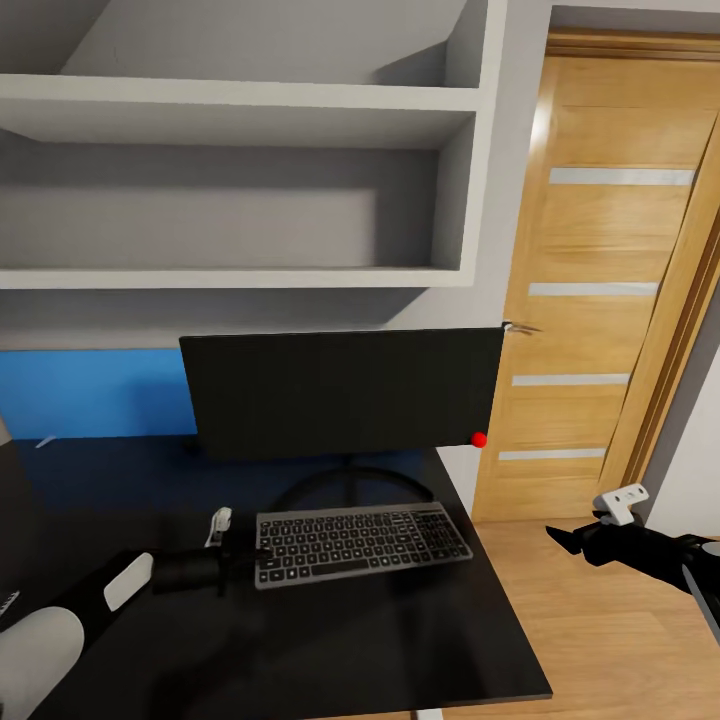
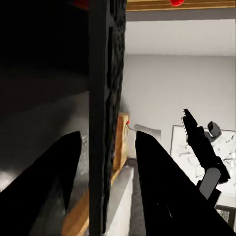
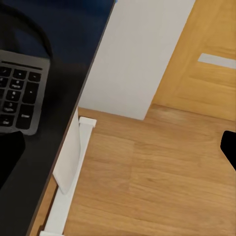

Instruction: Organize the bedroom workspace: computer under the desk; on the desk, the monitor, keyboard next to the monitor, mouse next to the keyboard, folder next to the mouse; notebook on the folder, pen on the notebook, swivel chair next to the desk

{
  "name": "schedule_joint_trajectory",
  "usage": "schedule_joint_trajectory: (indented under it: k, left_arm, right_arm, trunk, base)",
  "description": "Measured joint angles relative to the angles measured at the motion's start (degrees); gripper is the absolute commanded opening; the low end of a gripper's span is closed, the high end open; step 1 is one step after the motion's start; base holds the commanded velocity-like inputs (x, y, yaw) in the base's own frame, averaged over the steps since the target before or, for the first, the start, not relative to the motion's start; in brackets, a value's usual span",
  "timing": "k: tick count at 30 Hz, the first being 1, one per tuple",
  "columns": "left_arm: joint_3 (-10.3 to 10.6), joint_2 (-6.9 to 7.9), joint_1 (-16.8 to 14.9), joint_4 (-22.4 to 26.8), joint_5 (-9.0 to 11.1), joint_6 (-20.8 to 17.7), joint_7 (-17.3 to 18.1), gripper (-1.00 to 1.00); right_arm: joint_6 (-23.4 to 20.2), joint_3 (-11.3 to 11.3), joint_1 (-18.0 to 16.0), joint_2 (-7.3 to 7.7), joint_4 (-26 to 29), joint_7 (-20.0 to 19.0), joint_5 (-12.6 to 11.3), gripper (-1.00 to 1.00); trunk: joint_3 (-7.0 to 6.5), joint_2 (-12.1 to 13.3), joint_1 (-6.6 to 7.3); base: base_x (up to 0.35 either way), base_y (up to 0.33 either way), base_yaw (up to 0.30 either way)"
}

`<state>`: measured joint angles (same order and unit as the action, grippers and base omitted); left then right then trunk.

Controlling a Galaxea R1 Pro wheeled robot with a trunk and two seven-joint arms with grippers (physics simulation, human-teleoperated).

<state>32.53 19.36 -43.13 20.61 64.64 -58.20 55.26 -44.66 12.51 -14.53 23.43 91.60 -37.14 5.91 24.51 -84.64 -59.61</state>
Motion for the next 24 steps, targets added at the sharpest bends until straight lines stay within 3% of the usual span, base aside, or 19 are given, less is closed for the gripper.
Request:
schedule_joint_trajectory:
  k: [16,20,24]
  left_arm:
    - [-0.2,0.3,-0.3,0.0,0.2,0.8,0.1,1.0]
    - [-0.4,0.68,-0.7,-0.1,0.2,2.8,-0.5,1.0]
    - [-3.4,0.94,-1.5,-0.3,0.4,6.3,-4.7,1.0]
  right_arm:
    - [0.0,-0.1,0.0,-0.01,0.0,0.0,0.0,1.0]
    - [0.0,-0.1,0.0,-0.02,0.1,0.0,0.0,1.0]
    - [0.0,-0.1,0.0,-0.04,0.1,0.0,0.0,1.0]
  trunk:
    - [0.0,0.0,0.0]
    - [0.0,0.0,0.0]
    - [0.0,0.0,0.0]
  base:
    - [0.0,0.0,0.0]
    - [0.0,0.0,0.0]
    - [0.0,0.0,0.0]
